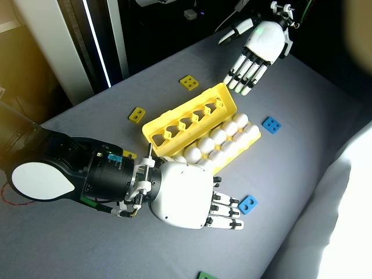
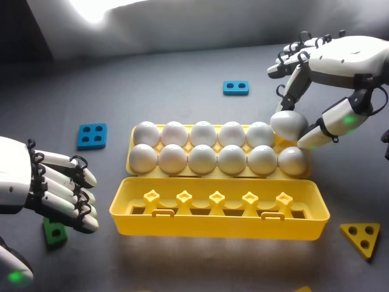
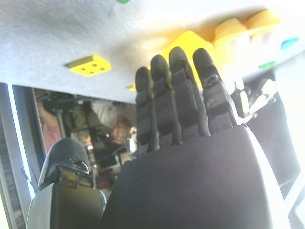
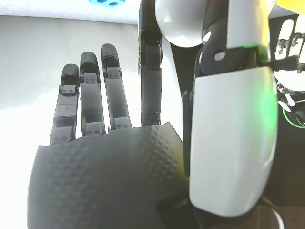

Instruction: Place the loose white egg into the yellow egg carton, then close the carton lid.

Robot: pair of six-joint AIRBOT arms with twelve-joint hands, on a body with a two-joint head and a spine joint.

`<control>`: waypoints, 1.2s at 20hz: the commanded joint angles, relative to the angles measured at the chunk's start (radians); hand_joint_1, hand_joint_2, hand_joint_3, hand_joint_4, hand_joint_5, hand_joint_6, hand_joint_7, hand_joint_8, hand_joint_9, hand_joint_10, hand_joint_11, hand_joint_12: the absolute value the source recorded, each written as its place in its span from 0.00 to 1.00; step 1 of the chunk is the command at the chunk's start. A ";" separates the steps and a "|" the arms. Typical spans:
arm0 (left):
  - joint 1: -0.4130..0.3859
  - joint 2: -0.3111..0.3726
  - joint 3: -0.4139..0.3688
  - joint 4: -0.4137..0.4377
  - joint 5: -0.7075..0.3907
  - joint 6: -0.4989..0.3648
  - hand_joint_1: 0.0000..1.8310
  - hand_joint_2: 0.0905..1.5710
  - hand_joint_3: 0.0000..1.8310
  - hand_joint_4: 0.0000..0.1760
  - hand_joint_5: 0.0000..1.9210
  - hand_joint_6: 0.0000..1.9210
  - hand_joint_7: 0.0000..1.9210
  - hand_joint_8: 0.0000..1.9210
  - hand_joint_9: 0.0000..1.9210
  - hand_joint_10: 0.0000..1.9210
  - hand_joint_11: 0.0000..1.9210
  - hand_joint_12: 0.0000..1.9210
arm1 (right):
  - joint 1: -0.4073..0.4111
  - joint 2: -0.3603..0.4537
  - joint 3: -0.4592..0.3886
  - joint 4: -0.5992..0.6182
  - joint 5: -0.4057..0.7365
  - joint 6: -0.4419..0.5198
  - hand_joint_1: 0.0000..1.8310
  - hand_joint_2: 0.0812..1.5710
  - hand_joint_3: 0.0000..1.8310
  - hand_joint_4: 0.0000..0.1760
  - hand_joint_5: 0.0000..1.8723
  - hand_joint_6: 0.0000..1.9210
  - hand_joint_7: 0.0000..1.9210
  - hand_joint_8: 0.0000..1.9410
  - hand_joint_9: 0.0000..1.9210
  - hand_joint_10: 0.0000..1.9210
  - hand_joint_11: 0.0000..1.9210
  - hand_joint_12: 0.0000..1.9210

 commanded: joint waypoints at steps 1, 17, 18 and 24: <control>-0.006 0.019 0.000 -0.059 -0.058 -0.007 0.00 0.71 0.00 0.00 0.22 0.00 0.22 0.00 0.19 0.00 0.00 0.29 | -0.001 0.014 0.003 0.031 0.085 0.004 0.59 0.63 0.00 1.00 0.63 0.33 0.17 0.00 0.11 0.00 0.00 0.11; -0.007 0.019 -0.001 -0.059 -0.058 -0.008 0.00 0.71 0.00 0.00 0.22 0.00 0.22 0.00 0.19 0.00 0.00 0.29 | -0.006 0.014 0.002 0.034 0.082 0.003 0.59 0.63 0.00 1.00 0.64 0.32 0.17 0.00 0.10 0.00 0.00 0.09; -0.007 0.019 -0.001 -0.059 -0.058 -0.008 0.00 0.71 0.00 0.00 0.23 0.00 0.22 0.00 0.19 0.00 0.00 0.31 | -0.006 0.014 0.002 0.034 0.080 0.003 0.59 0.63 0.00 1.00 0.64 0.32 0.17 0.00 0.11 0.00 0.00 0.08; -0.007 0.021 -0.004 -0.059 -0.058 -0.009 0.00 0.71 0.00 0.00 0.23 0.00 0.22 0.00 0.19 0.00 0.00 0.30 | -0.005 0.014 0.002 0.034 0.079 0.003 0.59 0.62 0.00 1.00 0.64 0.30 0.16 0.00 0.10 0.00 0.00 0.03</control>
